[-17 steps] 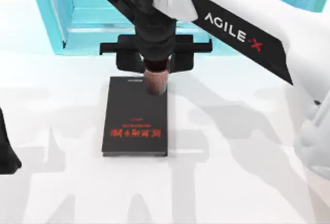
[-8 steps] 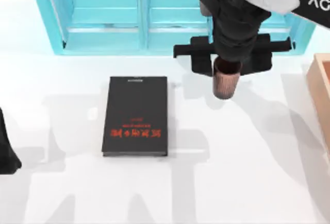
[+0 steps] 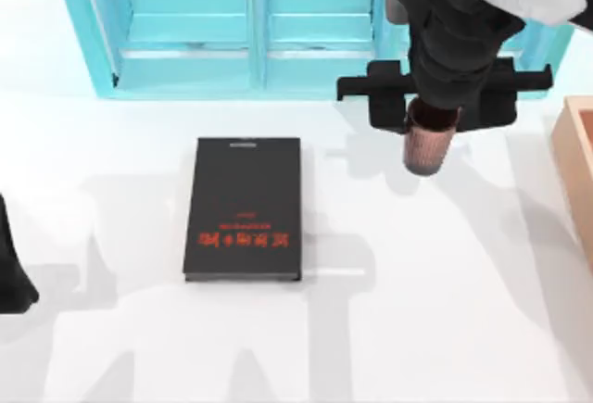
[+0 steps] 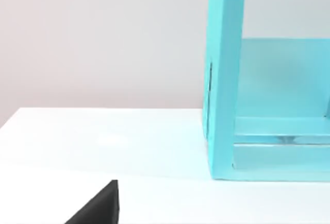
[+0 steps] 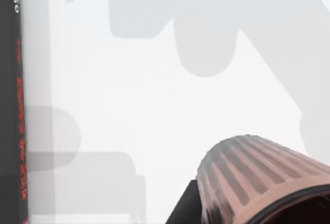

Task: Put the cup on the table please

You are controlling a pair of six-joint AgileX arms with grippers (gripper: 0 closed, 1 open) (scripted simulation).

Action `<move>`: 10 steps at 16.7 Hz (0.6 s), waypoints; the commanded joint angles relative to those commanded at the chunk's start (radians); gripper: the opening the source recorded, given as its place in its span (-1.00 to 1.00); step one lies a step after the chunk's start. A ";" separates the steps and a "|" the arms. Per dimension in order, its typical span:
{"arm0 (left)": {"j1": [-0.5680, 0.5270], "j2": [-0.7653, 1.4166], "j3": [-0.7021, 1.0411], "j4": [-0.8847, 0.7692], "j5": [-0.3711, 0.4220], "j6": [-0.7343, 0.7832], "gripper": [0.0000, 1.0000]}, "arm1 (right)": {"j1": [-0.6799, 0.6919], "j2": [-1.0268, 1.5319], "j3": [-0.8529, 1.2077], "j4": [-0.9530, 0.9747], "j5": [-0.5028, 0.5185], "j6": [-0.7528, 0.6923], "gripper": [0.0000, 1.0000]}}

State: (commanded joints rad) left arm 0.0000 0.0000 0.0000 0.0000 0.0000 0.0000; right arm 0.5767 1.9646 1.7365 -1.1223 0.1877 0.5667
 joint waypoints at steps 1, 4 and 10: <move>0.000 0.000 0.000 0.000 0.000 0.000 1.00 | 0.000 0.001 -0.003 0.003 0.000 -0.001 -1.00; 0.000 0.000 0.000 0.000 0.000 0.000 1.00 | -0.010 0.015 -0.054 0.074 0.000 -0.006 -1.00; 0.000 0.000 0.000 0.000 0.000 0.000 1.00 | -0.023 0.057 -0.166 0.233 -0.005 -0.019 -1.00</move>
State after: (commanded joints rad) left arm 0.0000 0.0000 0.0000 0.0000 0.0000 0.0000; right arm 0.5538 2.0220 1.5702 -0.8893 0.1832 0.5473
